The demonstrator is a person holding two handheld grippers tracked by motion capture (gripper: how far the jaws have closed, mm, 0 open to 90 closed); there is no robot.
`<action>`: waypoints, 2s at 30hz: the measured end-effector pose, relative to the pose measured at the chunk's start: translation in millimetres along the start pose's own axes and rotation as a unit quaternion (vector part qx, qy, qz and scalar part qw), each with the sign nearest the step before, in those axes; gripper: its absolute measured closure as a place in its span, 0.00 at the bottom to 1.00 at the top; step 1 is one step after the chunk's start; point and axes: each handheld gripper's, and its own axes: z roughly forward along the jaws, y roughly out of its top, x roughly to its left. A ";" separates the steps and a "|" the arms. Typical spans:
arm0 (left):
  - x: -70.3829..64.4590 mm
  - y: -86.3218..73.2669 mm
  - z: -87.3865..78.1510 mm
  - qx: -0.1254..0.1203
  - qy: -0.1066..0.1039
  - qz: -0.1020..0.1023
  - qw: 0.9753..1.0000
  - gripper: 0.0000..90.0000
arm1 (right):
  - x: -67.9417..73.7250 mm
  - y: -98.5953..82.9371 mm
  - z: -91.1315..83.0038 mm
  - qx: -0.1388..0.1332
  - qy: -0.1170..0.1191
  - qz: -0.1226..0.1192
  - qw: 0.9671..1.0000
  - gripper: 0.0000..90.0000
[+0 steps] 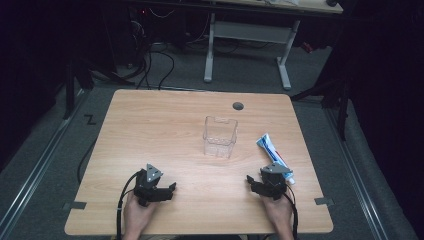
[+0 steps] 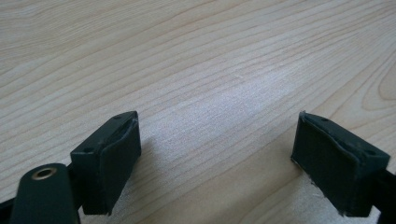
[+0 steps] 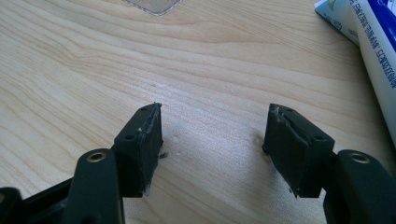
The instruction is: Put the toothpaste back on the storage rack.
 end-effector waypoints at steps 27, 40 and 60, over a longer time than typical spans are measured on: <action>0.0 0.1 0.1 0.000 0.000 -0.002 1.000 0.17 | 0.4 0.8 1.3 0.004 0.012 -0.013 1.000 0.33; 0.7 1.2 1.2 -0.001 0.004 -0.007 1.000 0.18 | 0.0 0.7 0.4 -0.002 0.015 -0.013 1.000 0.45; 1.0 0.8 1.0 -0.003 0.003 -0.006 1.000 0.18 | -15.2 1.6 -20.2 -0.050 0.066 0.034 0.996 0.48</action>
